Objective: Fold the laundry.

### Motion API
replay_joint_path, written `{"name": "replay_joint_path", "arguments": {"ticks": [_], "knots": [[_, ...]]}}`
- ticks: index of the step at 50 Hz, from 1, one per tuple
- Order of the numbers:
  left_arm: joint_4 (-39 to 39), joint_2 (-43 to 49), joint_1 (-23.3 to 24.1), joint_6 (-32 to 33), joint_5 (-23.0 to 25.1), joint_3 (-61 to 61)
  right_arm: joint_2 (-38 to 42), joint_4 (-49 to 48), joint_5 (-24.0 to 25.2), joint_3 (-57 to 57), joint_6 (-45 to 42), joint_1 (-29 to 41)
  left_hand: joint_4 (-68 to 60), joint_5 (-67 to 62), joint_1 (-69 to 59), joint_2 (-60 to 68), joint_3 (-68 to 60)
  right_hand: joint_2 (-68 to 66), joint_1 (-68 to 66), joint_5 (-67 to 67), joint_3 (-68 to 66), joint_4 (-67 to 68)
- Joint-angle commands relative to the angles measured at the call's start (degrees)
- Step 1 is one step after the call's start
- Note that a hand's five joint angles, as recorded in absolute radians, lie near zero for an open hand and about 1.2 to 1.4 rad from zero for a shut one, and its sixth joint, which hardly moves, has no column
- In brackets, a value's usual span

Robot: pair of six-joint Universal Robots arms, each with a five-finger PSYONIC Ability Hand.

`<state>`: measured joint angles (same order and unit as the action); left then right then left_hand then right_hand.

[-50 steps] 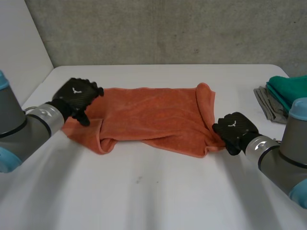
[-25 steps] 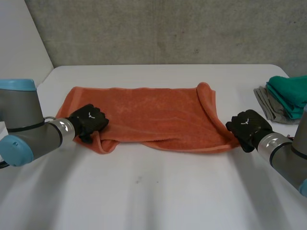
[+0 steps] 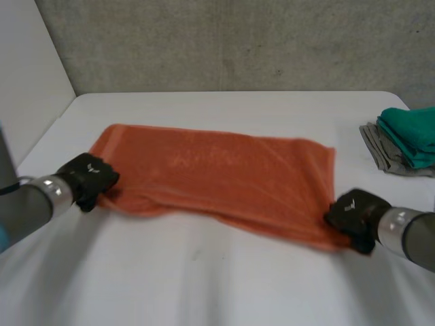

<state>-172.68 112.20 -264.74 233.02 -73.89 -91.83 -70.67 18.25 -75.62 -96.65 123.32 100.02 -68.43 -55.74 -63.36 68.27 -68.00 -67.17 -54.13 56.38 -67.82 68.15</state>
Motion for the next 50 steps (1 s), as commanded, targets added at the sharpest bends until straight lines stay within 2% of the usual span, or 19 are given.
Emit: {"name": "replay_joint_path", "arguments": {"ticks": [1, 6, 11, 14, 15, 20, 25, 27, 30, 35, 46, 47, 48, 49, 50], "knots": [[0.06, -17.42, -3.05, -4.94, -6.6, -16.78, -8.95, 16.37, -0.14, -3.89, -6.07, -2.54, -11.57, -14.26, -16.64, 11.73, -12.0, -12.83, -25.87, 13.62, -12.18, 11.85], [0.94, -20.0, -3.59, -4.86, -6.96, -19.79, -11.33, 17.79, -0.23, -5.57, -12.13, -5.89, -11.57, -14.26, -16.64, 11.73, -12.0, -12.83, -25.87, 13.62, -12.18, 11.85], [3.75, -20.26, -3.33, -5.56, -6.88, -18.56, -11.25, 18.32, -0.41, -4.34, -13.81, -5.89, -11.57, -14.26, -16.64, 11.73, -12.0, -12.83, -25.87, 13.62, -12.18, 11.85], [0.86, -19.65, -3.68, -6.26, -6.79, -15.93, -9.67, 16.83, -0.5, -1.36, -12.68, -5.8, -11.57, -14.26, -16.64, 11.73, -12.0, -12.83, -25.87, 13.62, -12.18, 11.85], [-2.63, -18.86, -3.5, -7.31, -6.79, -14.36, -8.1, 14.73, -0.5, 0.74, -10.58, -5.71, -11.57, -14.26, -16.64, 11.73, -12.0, -12.83, -25.87, 13.62, -12.18, 11.85], [-12.06, -10.35, -1.57, -13.81, -7.23, -8.64, 0.34, 6.55, -2.25, 8.83, -2.57, -5.54, -11.57, -14.26, -16.64, 11.73, -12.0, -12.83, -25.87, 13.62, -12.18, 11.85], [-15.58, -0.68, 2.47, -19.0, -7.93, 0.85, 7.37, 3.64, -6.55, 16.04, 0.07, -2.21, -11.57, -14.26, -16.64, 11.73, -12.0, -12.83, -25.87, 13.62, -12.18, 11.85], [-15.85, 4.49, 3.7, -20.49, -9.59, 5.75, 11.15, 2.76, -9.19, 20.69, 0.34, 0.96, -11.57, -14.26, -16.64, 11.73, -12.0, -12.83, -25.87, 13.62, -12.18, 11.85], [-16.02, 10.56, 5.19, -20.68, -14.06, 12.52, 15.1, 0.14, -12.35, 25.87, 0.78, 3.24, -11.57, -14.26, -16.64, 11.73, -12.0, -12.83, -25.87, 13.62, -12.18, 11.85], [-17.16, 19.27, 6.96, -20.33, -19.26, 22.65, 21.52, -2.69, -14.82, 33.79, 0.6, 4.04, -11.57, -14.26, -16.64, 11.73, -12.0, -12.83, -25.87, 13.62, -12.18, 11.85], [-20.76, 29.48, 8.36, -20.15, -19.71, 34.34, 34.89, -2.78, -20.44, 50.76, -0.01, 5.45, -11.57, -14.26, -16.64, 11.73, -12.0, -12.83, -25.87, 13.62, -12.18, 11.85], [-21.38, 29.75, 8.71, -20.15, -19.71, 34.53, 35.33, -2.95, -20.8, 51.64, 0.07, 5.62, -7.6, -10.28, -12.67, 7.76, -8.03, -12.83, -25.87, 13.62, -12.18, 11.85], [-22.17, 30.01, 8.98, -19.98, -19.62, 34.61, 35.68, -2.95, -20.89, 52.34, 0.16, 5.71, 3.93, 1.25, -1.14, -3.77, 3.5, -12.83, -25.87, 13.62, -12.18, 11.85], [-22.96, 30.19, 9.33, -19.89, -19.62, 34.53, 36.12, -2.87, -21.5, 53.74, 0.51, 6.23, 21.37, 18.68, 16.3, -21.21, 20.94, 33.73, 20.7, -32.95, 34.39, -34.72], [-24.45, 30.19, 9.94, -19.54, -19.62, 34.27, 36.12, -2.87, -21.59, 54.28, 0.78, 6.41, 56.51, 53.83, 51.44, -56.35, 56.08, 57.17, 44.13, -56.38, 57.82, -58.15]]}}
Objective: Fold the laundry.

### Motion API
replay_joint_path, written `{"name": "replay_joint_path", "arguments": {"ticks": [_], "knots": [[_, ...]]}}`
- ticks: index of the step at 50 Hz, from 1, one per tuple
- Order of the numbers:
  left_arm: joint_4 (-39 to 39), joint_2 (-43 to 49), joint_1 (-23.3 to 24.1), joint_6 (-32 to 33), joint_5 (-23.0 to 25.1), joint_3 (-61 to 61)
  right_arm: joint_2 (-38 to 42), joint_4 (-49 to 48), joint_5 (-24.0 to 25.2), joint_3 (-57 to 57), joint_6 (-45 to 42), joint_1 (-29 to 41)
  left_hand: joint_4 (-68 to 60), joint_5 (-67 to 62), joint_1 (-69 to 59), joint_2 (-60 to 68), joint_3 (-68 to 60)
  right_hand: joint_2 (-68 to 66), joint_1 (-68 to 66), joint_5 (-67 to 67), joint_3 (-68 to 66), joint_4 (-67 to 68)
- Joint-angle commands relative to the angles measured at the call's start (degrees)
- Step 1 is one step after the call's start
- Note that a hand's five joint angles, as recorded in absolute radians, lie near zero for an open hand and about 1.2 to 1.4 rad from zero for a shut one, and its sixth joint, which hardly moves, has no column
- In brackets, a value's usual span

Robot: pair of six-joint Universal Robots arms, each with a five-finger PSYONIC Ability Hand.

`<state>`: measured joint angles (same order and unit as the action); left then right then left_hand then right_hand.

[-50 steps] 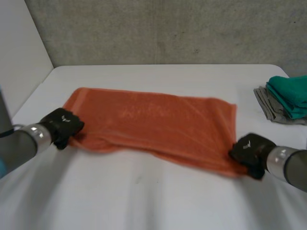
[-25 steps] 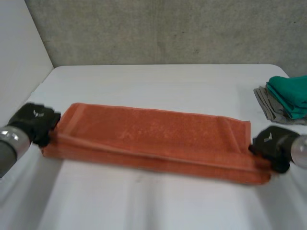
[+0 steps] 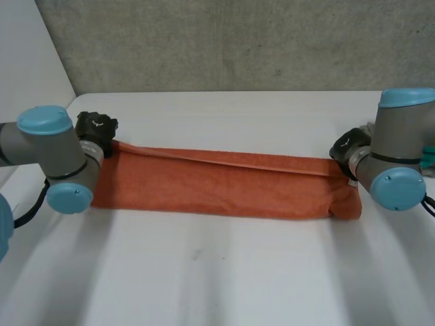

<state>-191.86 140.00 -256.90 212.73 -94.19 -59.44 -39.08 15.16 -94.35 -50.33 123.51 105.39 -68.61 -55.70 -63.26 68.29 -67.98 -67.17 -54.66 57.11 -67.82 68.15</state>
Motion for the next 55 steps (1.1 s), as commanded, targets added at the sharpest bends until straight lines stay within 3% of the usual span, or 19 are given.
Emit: {"name": "replay_joint_path", "arguments": {"ticks": [1, 9, 17, 26, 33, 38, 39, 43, 51, 55], "knots": [[-6.33, 2.21, 2.45, 0.93, 0.59, 1.61, 4.28, 0.13, -2.94, 8.4, 0.77, 1.31, 58.61, 55.7, 53.26, -58.29, 57.98, 57.17, 44.66, -57.11, 57.82, -58.15], [-10.56, -5.07, 2.98, 0.84, -0.03, -4.19, -8.54, -7.15, -1.89, 5.17, 10.95, 1.05, 57.89, 54.98, 52.53, -57.57, 57.25, 57.17, 44.66, -57.11, 57.82, -58.15], [-10.12, -14.21, 2.81, 0.4, 0.15, -14.73, -25.23, -13.14, 4.43, -14.93, 21.85, -0.79, 58.05, 55.15, 52.7, -57.73, 57.42, 57.17, 44.66, -57.11, 57.82, -58.15], [-10.2, -23.09, 3.16, -1.71, 1.03, -29.23, -31.49, -13.67, 10.41, -37.28, 27.04, -4.66, 58.39, 55.49, 53.04, -58.07, 57.76, 57.17, 44.66, -57.11, 57.82, -58.15], [-10.12, -23.45, 3.6, -1.8, 5.67, -31.53, -31.15, -17.09, 14.46, -43.53, 30.03, -6.42, 54.2, 51.3, 48.85, -53.88, 53.57, 52.39, 39.88, -52.33, 53.05, -53.37], [-8.89, -22.75, 2.37, -1.8, 9.9, -30.13, -28.42, -18.15, 17.62, -41.52, 30.47, -5.99, 42.94, 40.03, 37.59, -42.62, 42.31, 32.72, 20.22, -32.67, 33.38, -33.7], [-7.58, -22.23, 1.93, -1.8, 11.21, -28.99, -27.11, -17.54, 18.84, -39.25, 30.65, -5.81, 40.09, 37.18, 34.73, -39.77, 39.45, 24.53, 12.03, -24.48, 25.19, -25.52], [-2.23, -18.63, 0.18, -1.8, 14.64, -25.13, -22.81, -14.56, 20.43, -33.18, 31.7, -5.54, 39.05, 36.14, 33.7, -38.73, 38.42, 15.72, 3.21, -15.66, 16.37, -16.7], [12.97, -10.81, -1.76, -1.8, 19.74, -13.54, -10.77, -0.76, 21.14, -15.08, 35.92, -5.54, 39.21, 36.31, 33.86, -38.89, 38.58, 13.52, 1.02, -13.47, 14.18, -14.5], [16.15, -7.29, -1.67, -1.89, 19.93, -8.43, -5.23, 4.87, 21.31, -7.16, 35.92, -5.54, 39.38, 36.48, 34.03, -39.06, 38.75, 12.34, -0.16, -12.28, 13.0, -13.32]]}}
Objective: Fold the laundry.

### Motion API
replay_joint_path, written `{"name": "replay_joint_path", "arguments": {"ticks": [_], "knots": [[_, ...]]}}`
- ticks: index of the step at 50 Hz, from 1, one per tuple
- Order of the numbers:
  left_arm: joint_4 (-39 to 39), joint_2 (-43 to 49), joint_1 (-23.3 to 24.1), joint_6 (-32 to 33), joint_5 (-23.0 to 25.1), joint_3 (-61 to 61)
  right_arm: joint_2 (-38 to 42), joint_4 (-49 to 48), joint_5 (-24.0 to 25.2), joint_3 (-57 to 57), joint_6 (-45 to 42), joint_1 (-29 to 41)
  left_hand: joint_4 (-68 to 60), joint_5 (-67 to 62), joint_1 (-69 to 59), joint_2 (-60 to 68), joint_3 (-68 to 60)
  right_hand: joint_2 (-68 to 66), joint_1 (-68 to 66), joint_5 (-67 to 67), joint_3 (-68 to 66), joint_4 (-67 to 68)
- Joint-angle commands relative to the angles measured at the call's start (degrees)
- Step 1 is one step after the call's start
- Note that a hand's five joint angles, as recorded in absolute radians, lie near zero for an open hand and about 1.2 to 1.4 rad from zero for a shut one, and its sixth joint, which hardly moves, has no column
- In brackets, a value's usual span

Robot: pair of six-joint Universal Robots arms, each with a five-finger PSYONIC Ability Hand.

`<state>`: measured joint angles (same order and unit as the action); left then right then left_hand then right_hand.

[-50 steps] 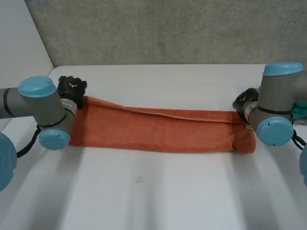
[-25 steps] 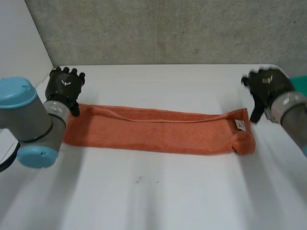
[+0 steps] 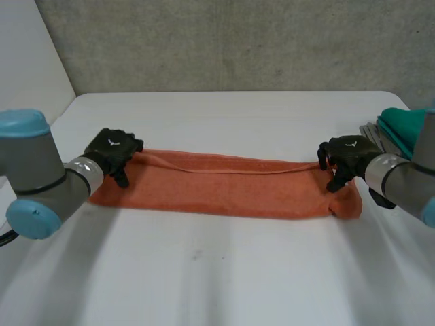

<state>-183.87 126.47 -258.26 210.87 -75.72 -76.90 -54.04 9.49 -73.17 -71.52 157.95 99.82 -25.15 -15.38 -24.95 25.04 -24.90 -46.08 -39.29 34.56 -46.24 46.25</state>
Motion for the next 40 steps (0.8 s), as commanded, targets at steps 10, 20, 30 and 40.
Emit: {"name": "replay_joint_path", "arguments": {"ticks": [10, 20, 30, 40], "knots": [[8.88, 13.36, 0.13, -0.11, 0.93, 18.88, 17.83, 12.49, -1.44, 25.81, 2.28, 0.11, 13.55, 13.77, 13.34, -13.43, 13.3, 36.08, 29.29, -34.56, 36.24, -36.25], [8.71, 12.67, 0.57, -6.08, -1.18, 21.79, 11.6, 7.21, -3.99, 22.04, 5.62, 1.07, 15.15, 15.38, 14.95, -15.04, 14.9, 36.08, 29.29, -34.56, 36.24, -36.25], [8.62, 5.9, 0.3, -6.08, -0.83, 11.69, 0.54, 5.1, -2.41, 5.82, 2.03, 0.46, 15.15, 15.38, 14.95, -15.04, 14.9, 36.08, 29.29, -34.56, 36.24, -36.25], [7.74, -2.98, -0.66, -6.26, -0.57, -1.06, -11.61, -7.99, -3.11, -18.12, -4.57, 0.28, 15.15, 15.38, 14.95, -15.04, 14.9, 36.08, 29.29, -34.56, 36.24, -36.25]]}}
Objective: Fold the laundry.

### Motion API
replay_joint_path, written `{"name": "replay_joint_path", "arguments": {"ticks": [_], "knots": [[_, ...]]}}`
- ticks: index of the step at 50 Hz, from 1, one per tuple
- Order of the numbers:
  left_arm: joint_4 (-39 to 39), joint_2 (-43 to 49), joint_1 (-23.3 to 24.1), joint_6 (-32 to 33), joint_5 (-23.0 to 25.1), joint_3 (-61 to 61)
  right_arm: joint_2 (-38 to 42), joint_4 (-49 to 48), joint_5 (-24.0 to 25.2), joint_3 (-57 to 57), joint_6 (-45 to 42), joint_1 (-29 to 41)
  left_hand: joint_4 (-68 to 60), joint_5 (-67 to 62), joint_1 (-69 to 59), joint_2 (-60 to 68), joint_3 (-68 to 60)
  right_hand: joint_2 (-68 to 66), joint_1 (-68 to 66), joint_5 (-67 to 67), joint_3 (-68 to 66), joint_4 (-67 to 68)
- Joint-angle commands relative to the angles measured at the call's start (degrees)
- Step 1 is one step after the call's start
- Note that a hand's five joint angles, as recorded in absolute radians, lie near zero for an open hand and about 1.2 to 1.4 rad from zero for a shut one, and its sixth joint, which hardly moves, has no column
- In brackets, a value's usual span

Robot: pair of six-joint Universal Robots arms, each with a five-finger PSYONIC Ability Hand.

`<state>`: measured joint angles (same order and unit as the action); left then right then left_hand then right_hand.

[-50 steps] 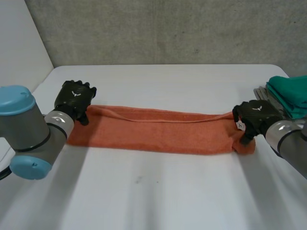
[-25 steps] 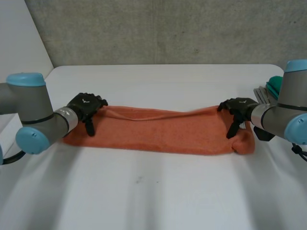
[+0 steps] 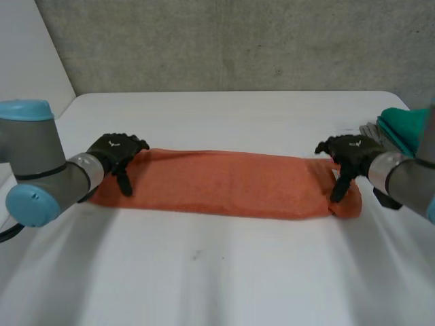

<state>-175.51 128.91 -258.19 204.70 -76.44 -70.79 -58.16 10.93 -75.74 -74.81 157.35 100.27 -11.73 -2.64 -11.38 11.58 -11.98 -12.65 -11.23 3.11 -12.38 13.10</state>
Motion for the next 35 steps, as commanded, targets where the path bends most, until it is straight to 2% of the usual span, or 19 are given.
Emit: {"name": "replay_joint_path", "arguments": {"ticks": [1, 8, 18, 20, 21, 22, 28, 31, 35], "knots": [[-0.71, -5.77, -0.82, -0.1, 0.15, -7.69, -7.59, -10.4, -0.64, -15.88, -4.33, -0.16, 1.73, 2.64, 1.38, -1.58, 1.98, 2.65, 1.23, -3.11, 2.38, -3.1], [-2.56, -7.45, -0.91, -0.1, 0.15, -9.98, -7.24, -14.8, -0.46, -19.76, -4.77, -1.74, 1.35, 2.26, 1.0, -1.2, 1.6, -2.48, -3.89, 2.01, -2.75, 2.03], [-2.65, -8.06, -0.73, -0.1, 0.15, -11.3, -1.09, -19.19, -0.9, -18.0, -5.21, -2.53, 1.18, 2.09, 0.83, -1.03, 1.43, -22.64, -24.05, 22.18, -22.91, 22.19], [-2.73, -8.24, -0.73, -0.1, 0.15, -11.39, -0.3, -19.46, -0.99, -17.65, -5.39, -2.71, 1.18, 2.09, 0.83, -1.03, 1.43, -31.36, -32.78, 30.9, -31.63, 30.91], [-2.73, -8.24, -0.73, -0.1, 0.15, -11.56, 0.14, -19.28, -1.34, -17.3, -5.82, -3.06, 1.18, 2.09, 0.83, -1.03, 1.43, -52.56, -53.98, 52.1, -52.83, 52.11], [-2.73, -8.33, -0.73, -0.1, 0.15, -11.56, 0.06, -19.46, -1.6, -17.39, -6.09, -3.41, 1.34, 2.26, 1.0, -1.19, 1.6, -66.26, -67.68, 65.8, -66.53, 65.82], [-2.65, -8.76, -0.64, -0.1, 0.15, -11.83, -2.13, -20.25, -2.14, -19.23, -8.55, -6.75, 1.35, 2.26, 1.0, -1.19, 1.6, -67.35, -68.77, 66.89, -67.62, 66.9], [-2.47, -10.17, -0.73, -0.18, 0.15, -12.26, -6.78, -19.81, -2.05, -21.16, -11.18, -9.56, 1.35, 2.26, 1.0, -1.19, 1.6, -67.35, -68.77, 66.89, -67.62, 66.9], [-2.56, -12.45, -0.91, -0.1, 0.33, -14.11, -9.87, -19.46, -2.05, -23.45, -19.08, -17.11, 1.35, 2.26, 1.0, -1.19, 1.6, -67.35, -68.77, 66.89, -67.62, 66.9]]}}
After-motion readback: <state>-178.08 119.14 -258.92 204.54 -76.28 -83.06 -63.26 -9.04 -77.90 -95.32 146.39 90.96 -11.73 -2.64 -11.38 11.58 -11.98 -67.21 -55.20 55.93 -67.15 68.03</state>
